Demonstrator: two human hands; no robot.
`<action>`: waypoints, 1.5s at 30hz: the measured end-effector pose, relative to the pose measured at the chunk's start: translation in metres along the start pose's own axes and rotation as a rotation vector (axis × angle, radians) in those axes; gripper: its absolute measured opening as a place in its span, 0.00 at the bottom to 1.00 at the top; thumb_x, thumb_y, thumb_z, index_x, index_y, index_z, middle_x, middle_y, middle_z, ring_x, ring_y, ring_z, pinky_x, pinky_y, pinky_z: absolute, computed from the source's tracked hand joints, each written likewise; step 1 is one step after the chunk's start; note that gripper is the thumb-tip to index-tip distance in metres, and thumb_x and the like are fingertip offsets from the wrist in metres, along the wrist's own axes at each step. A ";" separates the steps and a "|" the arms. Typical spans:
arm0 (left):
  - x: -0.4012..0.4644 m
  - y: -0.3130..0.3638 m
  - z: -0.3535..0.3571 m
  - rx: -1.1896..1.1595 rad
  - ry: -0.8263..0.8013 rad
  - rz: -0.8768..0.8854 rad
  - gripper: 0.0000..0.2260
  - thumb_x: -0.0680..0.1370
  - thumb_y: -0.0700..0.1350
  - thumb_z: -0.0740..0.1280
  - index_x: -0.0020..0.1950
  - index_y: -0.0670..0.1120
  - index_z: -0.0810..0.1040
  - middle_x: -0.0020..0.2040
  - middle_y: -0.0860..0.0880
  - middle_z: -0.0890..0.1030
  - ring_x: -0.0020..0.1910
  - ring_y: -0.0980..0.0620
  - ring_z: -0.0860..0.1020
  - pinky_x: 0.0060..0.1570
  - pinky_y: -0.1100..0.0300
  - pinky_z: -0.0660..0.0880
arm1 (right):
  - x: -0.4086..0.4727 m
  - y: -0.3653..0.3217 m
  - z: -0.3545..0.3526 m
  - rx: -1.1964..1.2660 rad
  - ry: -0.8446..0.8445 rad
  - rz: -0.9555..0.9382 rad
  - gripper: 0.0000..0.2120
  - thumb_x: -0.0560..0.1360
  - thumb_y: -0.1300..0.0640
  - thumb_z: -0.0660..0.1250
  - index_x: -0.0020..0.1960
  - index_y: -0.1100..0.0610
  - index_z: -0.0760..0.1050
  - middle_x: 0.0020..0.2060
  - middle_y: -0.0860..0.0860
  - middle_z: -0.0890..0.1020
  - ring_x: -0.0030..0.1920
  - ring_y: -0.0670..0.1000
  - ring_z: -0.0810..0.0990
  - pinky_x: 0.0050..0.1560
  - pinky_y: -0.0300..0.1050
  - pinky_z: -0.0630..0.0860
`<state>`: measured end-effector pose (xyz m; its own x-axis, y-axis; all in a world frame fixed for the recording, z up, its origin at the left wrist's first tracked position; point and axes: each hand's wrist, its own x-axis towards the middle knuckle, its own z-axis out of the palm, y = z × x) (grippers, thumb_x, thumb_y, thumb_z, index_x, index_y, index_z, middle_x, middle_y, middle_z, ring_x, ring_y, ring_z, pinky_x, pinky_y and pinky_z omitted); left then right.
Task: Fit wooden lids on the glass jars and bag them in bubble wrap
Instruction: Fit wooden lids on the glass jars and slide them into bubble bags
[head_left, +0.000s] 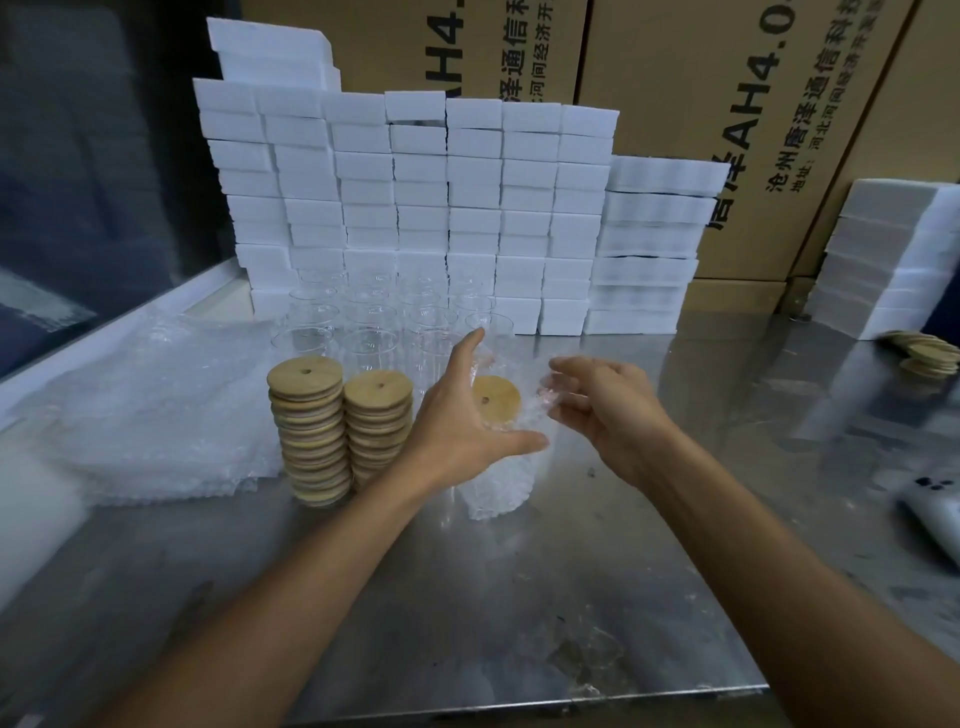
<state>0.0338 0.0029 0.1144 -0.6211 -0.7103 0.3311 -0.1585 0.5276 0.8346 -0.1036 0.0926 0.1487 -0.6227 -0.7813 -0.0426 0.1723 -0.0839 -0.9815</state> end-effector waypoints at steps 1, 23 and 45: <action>0.001 -0.003 0.004 0.034 0.039 0.022 0.51 0.60 0.55 0.83 0.76 0.58 0.56 0.67 0.56 0.73 0.63 0.56 0.73 0.60 0.57 0.73 | -0.001 0.000 -0.001 0.045 -0.022 0.005 0.07 0.80 0.61 0.66 0.54 0.65 0.79 0.42 0.57 0.84 0.35 0.49 0.86 0.37 0.39 0.81; 0.020 0.024 0.033 -0.335 0.368 -0.071 0.08 0.76 0.43 0.72 0.38 0.42 0.81 0.33 0.51 0.81 0.36 0.56 0.78 0.44 0.59 0.76 | -0.017 0.135 0.003 -0.395 0.055 -0.228 0.46 0.59 0.45 0.83 0.69 0.45 0.63 0.61 0.43 0.77 0.59 0.43 0.80 0.59 0.50 0.80; 0.000 -0.068 0.073 -0.075 0.097 -0.089 0.22 0.70 0.63 0.70 0.60 0.57 0.73 0.53 0.58 0.79 0.53 0.62 0.78 0.51 0.63 0.75 | 0.055 0.139 -0.031 -0.474 0.243 -0.456 0.29 0.65 0.54 0.80 0.63 0.55 0.76 0.55 0.53 0.82 0.59 0.59 0.79 0.59 0.58 0.78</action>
<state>-0.0112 0.0014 0.0255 -0.5295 -0.7965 0.2920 -0.1497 0.4266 0.8920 -0.1378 0.0574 0.0039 -0.7162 -0.5671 0.4068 -0.4638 -0.0488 -0.8846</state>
